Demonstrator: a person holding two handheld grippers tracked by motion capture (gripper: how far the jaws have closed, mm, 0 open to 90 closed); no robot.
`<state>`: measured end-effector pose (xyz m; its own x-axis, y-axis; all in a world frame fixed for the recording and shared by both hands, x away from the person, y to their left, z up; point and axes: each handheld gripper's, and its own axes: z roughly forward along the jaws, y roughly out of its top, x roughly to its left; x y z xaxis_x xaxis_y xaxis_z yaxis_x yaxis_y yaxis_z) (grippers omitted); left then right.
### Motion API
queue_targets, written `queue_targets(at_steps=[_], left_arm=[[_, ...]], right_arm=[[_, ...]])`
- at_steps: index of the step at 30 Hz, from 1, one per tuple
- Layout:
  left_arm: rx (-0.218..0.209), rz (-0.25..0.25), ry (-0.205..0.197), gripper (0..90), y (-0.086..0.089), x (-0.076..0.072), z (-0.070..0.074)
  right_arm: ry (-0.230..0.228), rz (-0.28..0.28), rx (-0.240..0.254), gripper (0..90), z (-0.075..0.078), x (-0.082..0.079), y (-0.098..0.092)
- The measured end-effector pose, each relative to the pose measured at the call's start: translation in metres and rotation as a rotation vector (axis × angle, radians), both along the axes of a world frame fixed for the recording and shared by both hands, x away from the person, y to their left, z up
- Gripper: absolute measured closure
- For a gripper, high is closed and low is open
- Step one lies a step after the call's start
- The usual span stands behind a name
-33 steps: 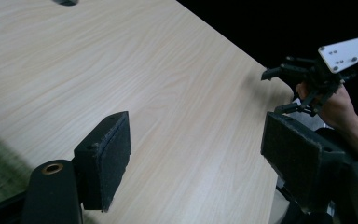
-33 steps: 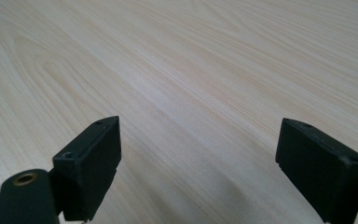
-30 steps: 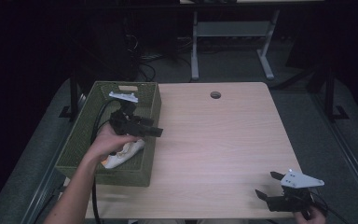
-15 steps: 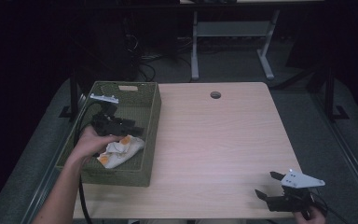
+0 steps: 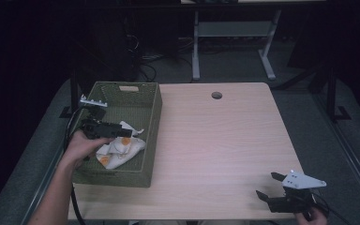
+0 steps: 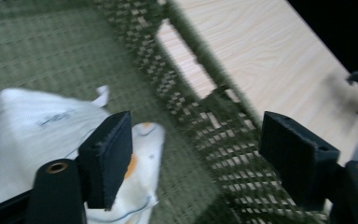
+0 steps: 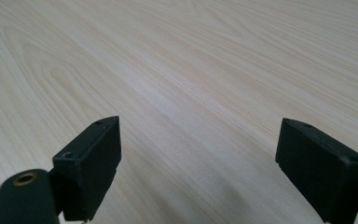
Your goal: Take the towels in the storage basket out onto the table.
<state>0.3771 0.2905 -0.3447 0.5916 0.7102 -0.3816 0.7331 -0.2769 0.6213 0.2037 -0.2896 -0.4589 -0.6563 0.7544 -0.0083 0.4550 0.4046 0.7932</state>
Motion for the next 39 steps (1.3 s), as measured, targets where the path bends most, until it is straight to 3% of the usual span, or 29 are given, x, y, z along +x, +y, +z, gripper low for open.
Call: queue_targets(at_steps=[5,7,9,11,12,14,22,26,29,32,35,39], left_arm=[[0.058,0.040,0.022,28.7,0.004,0.003,-0.006],[0.123,0.051,0.036,28.8,0.004,0.005,-0.012],[0.131,0.059,0.044,28.9,0.003,0.005,-0.014],[0.189,0.069,0.055,28.9,0.001,0.007,-0.019],[0.189,0.069,0.055,28.9,0.001,0.007,-0.019],[0.237,0.075,0.068,28.8,0.000,0.009,-0.025],[0.313,0.098,0.108,29.2,-0.001,0.014,-0.036],[0.420,0.097,0.160,32.1,-0.007,0.017,-0.048],[0.490,0.086,0.232,34.6,-0.012,0.020,-0.059],[0.504,0.095,0.244,37.2,-0.015,0.021,-0.064],[0.547,0.083,0.278,38.4,-0.020,0.023,-0.073],[0.577,0.074,0.271,41.8,-0.023,0.023,-0.075]], right_arm=[[-0.005,0.000,0.002,13.8,0.001,0.000,0.000],[-0.003,0.000,0.003,13.9,0.001,-0.001,0.000],[-0.004,0.001,0.002,13.8,0.001,-0.001,0.000],[-0.007,0.005,0.000,13.8,0.001,-0.001,0.000],[-0.005,0.004,0.002,13.8,0.001,-0.001,0.001],[-0.008,0.007,0.003,13.9,0.001,-0.001,0.000],[-0.009,-0.002,0.009,13.9,0.002,-0.002,-0.001],[-0.007,0.004,0.006,13.8,0.001,-0.001,0.000],[-0.012,0.008,0.004,13.8,0.002,-0.002,0.001],[-0.012,0.000,0.008,13.8,0.002,-0.001,-0.001],[-0.012,-0.002,0.010,13.9,0.002,-0.001,-0.002],[-0.016,-0.006,0.010,13.8,0.003,-0.002,-0.003]])
